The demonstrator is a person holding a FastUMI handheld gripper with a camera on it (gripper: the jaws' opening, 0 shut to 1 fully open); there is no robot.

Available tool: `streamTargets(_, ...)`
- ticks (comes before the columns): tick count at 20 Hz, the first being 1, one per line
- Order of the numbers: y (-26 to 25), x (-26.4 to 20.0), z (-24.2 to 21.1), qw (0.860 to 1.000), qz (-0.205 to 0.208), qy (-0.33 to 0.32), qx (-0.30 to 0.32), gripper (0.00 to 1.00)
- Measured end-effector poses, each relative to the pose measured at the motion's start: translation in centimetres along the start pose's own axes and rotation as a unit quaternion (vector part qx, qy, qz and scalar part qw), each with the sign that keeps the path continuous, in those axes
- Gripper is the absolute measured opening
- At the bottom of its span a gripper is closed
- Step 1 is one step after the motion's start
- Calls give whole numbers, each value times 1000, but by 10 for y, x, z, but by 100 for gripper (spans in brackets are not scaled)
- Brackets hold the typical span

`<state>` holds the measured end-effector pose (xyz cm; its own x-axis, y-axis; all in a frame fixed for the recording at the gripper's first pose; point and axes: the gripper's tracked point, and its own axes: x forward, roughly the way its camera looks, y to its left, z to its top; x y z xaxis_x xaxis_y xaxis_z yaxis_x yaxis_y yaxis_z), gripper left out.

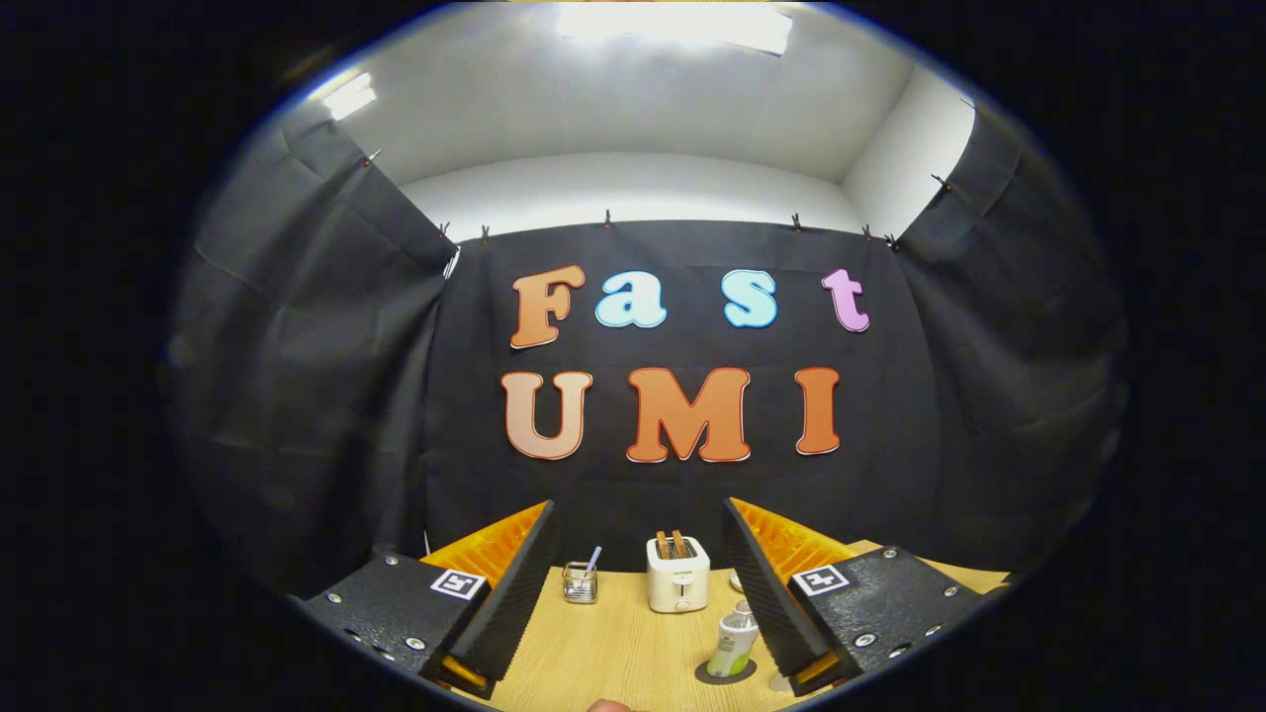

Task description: Take the bottle from table, then pour the juice into the cup, finally place the bottle on the coaster

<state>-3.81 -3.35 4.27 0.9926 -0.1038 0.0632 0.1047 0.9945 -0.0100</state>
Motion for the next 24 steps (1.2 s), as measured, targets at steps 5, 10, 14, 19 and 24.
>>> streamTargets(5,20,-10,16,1000,11,-5,-28,97)
streamTargets(10,40,-23,34,999,40,-20,-8,97)
streamTargets(14,44,-31,41,998,57,-18,-8,97)
streamTargets(19,34,-47,36,999,45,1,3,97)
streamTargets(24,28,-63,43,998,39,-5,41,97)
